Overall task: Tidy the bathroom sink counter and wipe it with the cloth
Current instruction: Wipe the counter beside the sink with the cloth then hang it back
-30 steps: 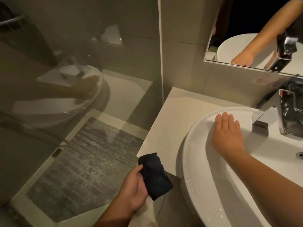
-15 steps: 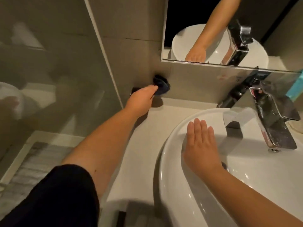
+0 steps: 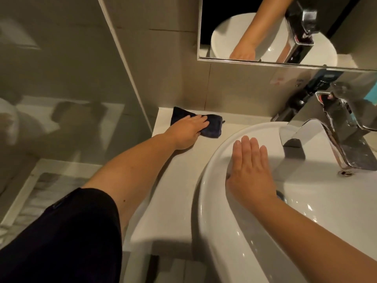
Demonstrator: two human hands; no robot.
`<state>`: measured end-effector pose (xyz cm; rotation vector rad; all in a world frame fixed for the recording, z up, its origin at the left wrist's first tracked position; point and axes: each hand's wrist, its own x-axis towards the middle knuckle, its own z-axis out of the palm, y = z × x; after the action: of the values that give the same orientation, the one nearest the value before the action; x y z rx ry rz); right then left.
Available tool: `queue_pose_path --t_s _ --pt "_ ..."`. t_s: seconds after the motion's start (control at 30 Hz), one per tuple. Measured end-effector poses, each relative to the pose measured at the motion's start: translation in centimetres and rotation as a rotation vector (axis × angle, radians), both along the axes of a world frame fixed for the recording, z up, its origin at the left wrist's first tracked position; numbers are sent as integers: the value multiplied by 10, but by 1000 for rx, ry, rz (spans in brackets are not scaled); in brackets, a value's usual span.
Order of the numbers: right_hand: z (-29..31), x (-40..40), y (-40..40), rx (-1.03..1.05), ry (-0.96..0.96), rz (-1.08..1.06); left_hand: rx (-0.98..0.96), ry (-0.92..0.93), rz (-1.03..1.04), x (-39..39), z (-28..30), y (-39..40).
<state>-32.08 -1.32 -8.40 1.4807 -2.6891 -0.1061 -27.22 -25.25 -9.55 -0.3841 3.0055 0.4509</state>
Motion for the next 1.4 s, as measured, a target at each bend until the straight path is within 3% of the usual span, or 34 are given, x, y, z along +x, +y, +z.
queue_pose_path --t_s 0.2,0.53,0.87,0.93,1.0,1.07,1.13,1.2,1.27,1.4 --pt "12 3 2 82 -28 -14 14 2 6 73 -2 55" --pt "31 1 9 202 -46 42 33 22 234 196 0 175" --pt "45 3 15 263 -76 68 72 18 452 241 -4 287" --pt "48 2 16 287 -97 70 280 52 552 249 -2 305" --pt "50 1 16 305 -114 68 769 147 842 255 9 327" --pt "50 -2 16 313 -116 73 1326 367 1180 257 21 342" --pt "48 -3 17 319 -105 82 1697 594 1426 258 27 343" --pt "46 -3 16 317 -84 85 1845 742 1528 258 35 331" --pt "45 -2 14 308 -78 79 1875 846 1511 254 49 312" --pt "43 0 13 283 -70 74 1721 1043 1345 224 90 243"
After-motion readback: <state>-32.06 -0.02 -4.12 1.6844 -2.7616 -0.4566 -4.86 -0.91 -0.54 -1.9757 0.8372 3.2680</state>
